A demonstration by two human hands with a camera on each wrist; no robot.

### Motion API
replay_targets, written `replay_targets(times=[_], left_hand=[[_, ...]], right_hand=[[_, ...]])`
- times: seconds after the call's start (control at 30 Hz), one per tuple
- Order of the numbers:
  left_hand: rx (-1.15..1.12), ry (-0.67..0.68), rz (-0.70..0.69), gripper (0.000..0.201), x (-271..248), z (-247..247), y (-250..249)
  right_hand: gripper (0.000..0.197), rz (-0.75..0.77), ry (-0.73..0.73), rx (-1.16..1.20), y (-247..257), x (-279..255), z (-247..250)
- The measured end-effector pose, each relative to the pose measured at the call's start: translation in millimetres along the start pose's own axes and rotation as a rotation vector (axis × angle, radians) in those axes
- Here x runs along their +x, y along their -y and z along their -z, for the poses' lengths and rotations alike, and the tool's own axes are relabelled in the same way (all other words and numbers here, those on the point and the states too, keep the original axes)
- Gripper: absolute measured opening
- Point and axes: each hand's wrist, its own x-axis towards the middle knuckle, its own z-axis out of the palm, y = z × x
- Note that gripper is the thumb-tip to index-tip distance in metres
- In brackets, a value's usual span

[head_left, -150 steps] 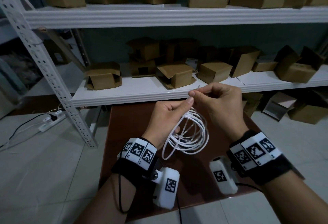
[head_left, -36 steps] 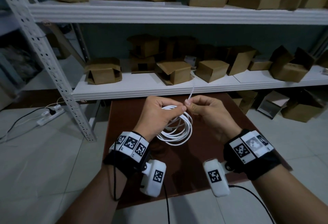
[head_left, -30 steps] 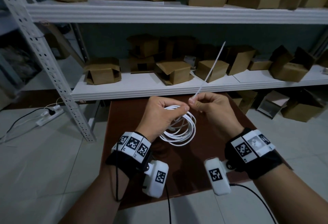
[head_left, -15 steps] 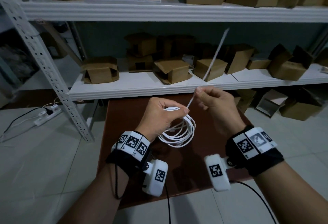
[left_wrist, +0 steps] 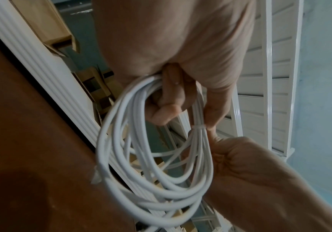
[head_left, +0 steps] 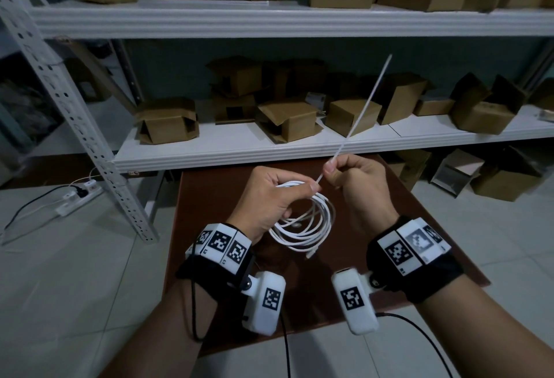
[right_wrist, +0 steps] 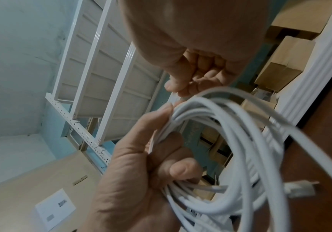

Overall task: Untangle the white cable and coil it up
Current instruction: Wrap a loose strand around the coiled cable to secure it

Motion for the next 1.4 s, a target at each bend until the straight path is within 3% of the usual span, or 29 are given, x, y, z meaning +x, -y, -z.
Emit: replay_targets(times=[0.17, 0.53, 0.7, 0.93, 1.1, 1.23, 1.3, 1.4], left_hand=[[-0.029, 0.02, 0.012, 0.005, 1, -4, 0], [0.023, 0.036, 0.046, 0.005, -2, 6, 11], [0.03, 0.045, 0.043, 0.007, -1, 8, 13], [-0.009, -0.024, -0.001, 0.004, -5, 15, 12], [-0.082, -0.176, -0.022, 0.01, -4, 24, 10], [-0.155, -0.25, 0.008, 0.016, 1, 32, 11], [-0.185, -0.258, 0.054, 0.019, 5, 33, 16], [-0.176, -0.247, 0.144, 0.016, 11, 31, 24]], right_hand=[[0.03, 0.005, -0.071, 0.053, 1, 2, 0], [0.033, -0.101, -0.1, 0.164, -7, 1, -11], [0.028, -0.082, -0.102, 0.171, -6, 2, -9], [0.003, 0.008, 0.088, 0.037, -2, 8, -2], [0.028, -0.069, 0.289, -0.031, -4, 13, 3], [0.047, -0.146, 0.608, -0.224, -17, 10, 6], [0.041, -0.147, 0.62, -0.251, -29, 8, 4], [0.03, -0.157, 0.502, -0.192, -44, 11, 4]])
